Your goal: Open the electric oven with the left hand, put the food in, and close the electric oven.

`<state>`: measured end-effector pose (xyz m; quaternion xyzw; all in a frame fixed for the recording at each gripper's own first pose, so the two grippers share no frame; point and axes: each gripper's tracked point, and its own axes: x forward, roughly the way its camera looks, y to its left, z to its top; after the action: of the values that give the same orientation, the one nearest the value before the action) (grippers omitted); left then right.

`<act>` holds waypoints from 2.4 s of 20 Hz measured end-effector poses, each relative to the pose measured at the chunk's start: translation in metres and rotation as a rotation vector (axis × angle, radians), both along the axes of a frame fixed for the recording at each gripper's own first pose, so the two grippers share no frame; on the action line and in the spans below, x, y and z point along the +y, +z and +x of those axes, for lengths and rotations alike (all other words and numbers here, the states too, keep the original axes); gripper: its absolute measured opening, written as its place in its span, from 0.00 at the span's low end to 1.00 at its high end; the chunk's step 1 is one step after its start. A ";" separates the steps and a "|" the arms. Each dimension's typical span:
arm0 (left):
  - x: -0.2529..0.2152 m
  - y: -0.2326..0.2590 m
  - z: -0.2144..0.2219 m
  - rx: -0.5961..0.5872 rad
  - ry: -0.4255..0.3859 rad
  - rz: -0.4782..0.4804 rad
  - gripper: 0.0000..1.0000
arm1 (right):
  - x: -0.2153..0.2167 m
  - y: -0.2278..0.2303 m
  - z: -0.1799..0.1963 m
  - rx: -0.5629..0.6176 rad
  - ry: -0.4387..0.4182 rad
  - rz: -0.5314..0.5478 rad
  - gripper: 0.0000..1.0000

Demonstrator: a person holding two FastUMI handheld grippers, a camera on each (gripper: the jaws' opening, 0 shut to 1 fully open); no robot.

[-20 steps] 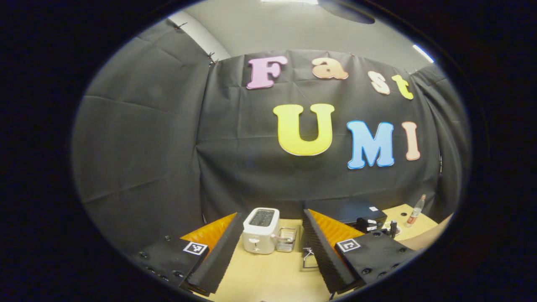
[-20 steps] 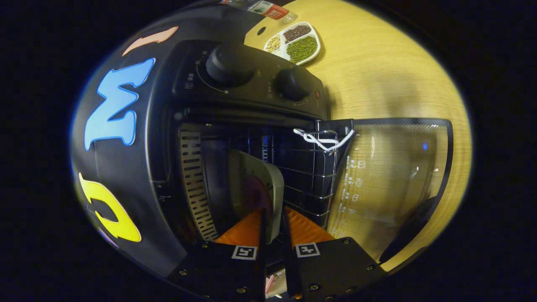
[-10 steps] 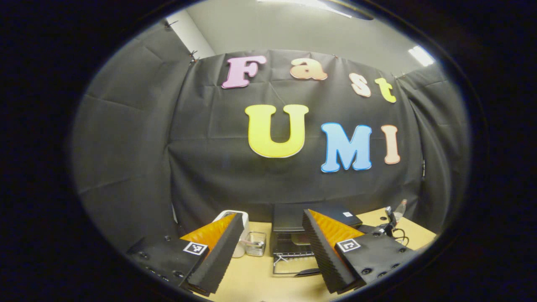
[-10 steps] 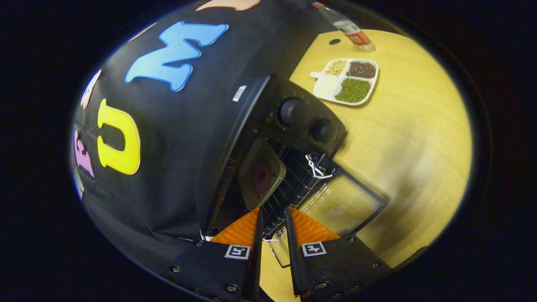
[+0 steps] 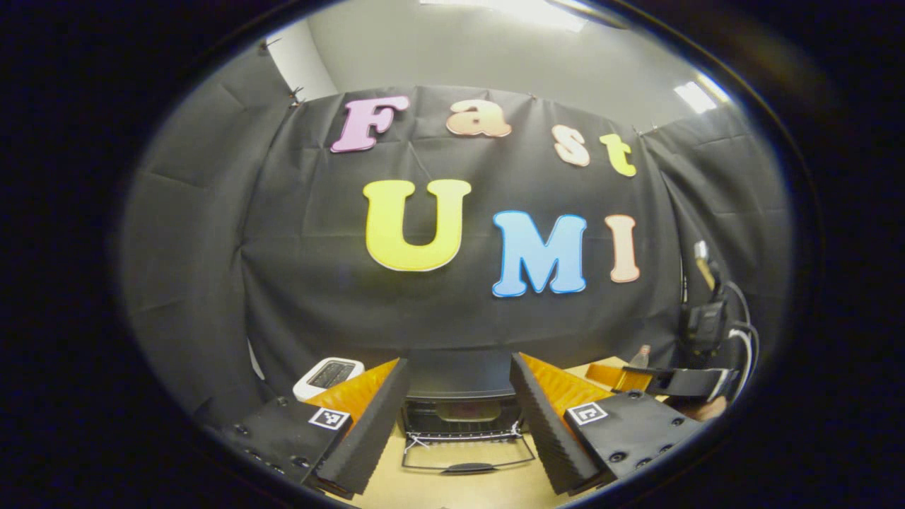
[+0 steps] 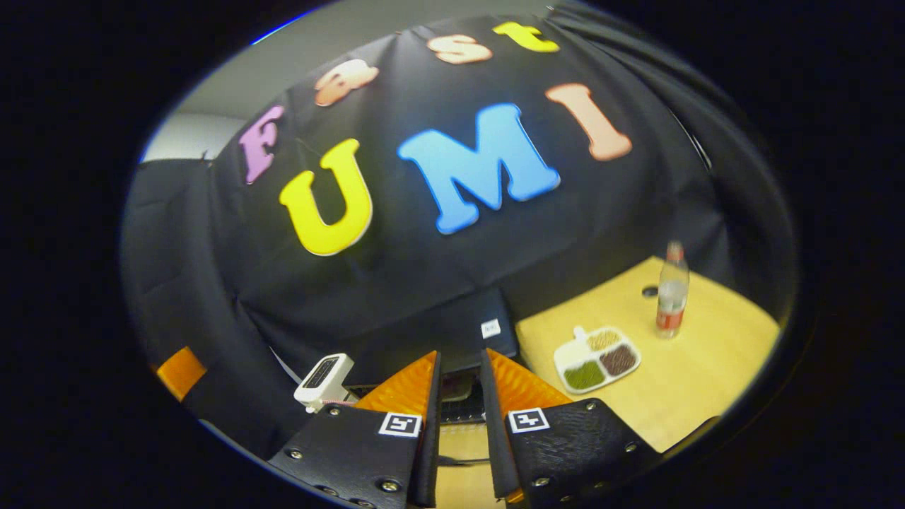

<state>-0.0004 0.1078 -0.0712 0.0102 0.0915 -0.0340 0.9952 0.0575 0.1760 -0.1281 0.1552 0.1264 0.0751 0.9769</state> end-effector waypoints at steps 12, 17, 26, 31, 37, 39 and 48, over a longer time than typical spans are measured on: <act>-0.069 -0.027 0.011 0.107 -0.011 -0.024 1.00 | -0.102 0.118 -0.064 -0.243 -0.079 -0.152 0.92; -0.084 -0.090 0.008 0.329 -0.054 -0.035 0.98 | -0.116 0.117 -0.064 -0.243 -0.082 -0.180 0.83; -0.067 -0.243 -0.016 0.785 -0.007 -0.017 1.00 | -0.150 0.091 -0.061 -0.158 -0.150 -0.187 0.83; -0.051 -0.307 -0.033 0.977 -0.006 -0.005 0.96 | -0.163 0.071 -0.060 -0.093 -0.181 -0.198 0.83; -0.028 -0.374 -0.028 1.112 0.012 0.012 0.97 | -0.170 0.052 -0.060 -0.033 -0.225 -0.201 0.83; -0.025 -0.388 -0.025 1.145 0.009 0.021 0.97 | -0.171 0.051 -0.059 -0.027 -0.231 -0.208 0.83; -0.014 -0.424 -0.010 1.216 0.002 0.061 0.97 | -0.173 0.041 -0.056 0.006 -0.259 -0.240 0.83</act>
<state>-0.0099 0.0936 -0.4953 0.0173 0.6446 -0.0303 0.7637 0.0017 0.0027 -0.0868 0.0525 0.1165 -0.0677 0.9895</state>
